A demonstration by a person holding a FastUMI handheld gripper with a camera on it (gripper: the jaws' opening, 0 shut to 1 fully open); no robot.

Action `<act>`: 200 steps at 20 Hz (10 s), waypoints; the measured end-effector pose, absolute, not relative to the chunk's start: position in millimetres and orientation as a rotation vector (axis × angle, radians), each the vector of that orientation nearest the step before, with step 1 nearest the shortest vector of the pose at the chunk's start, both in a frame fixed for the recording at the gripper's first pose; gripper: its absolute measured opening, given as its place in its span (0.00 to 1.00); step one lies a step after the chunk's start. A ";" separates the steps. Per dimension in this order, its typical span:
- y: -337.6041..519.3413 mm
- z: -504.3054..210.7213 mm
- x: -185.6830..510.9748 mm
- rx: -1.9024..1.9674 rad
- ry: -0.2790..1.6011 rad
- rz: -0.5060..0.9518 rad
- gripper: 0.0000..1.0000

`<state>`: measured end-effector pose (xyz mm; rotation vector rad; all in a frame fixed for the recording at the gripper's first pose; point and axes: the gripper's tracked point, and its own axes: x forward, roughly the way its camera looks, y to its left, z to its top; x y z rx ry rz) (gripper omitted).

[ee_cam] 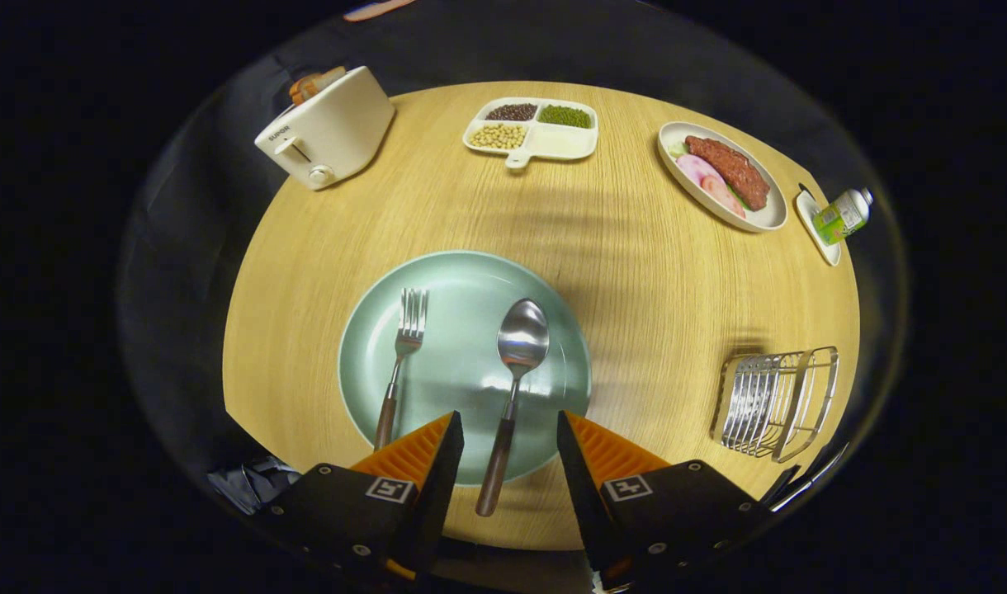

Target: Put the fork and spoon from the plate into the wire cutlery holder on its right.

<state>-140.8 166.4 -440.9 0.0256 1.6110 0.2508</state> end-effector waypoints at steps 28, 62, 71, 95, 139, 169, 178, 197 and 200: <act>158.8 -428.3 -132.0 0.242 1.529 0.157 0.04; -78.9 -369.0 -103.2 0.218 1.250 -0.117 0.07; -71.6 -265.8 -21.0 0.186 0.742 -0.082 0.58; 121.6 -143.9 15.1 0.087 0.297 0.100 0.97; 253.1 -455.4 -141.7 0.082 1.575 0.289 0.03; -48.7 -373.5 -161.3 0.148 1.440 -0.015 0.03; -61.7 -370.4 -141.6 0.164 1.397 0.001 0.11; -94.4 -128.2 18.9 0.124 0.346 -0.025 0.88; -104.8 -86.9 24.9 0.089 0.202 -0.062 0.88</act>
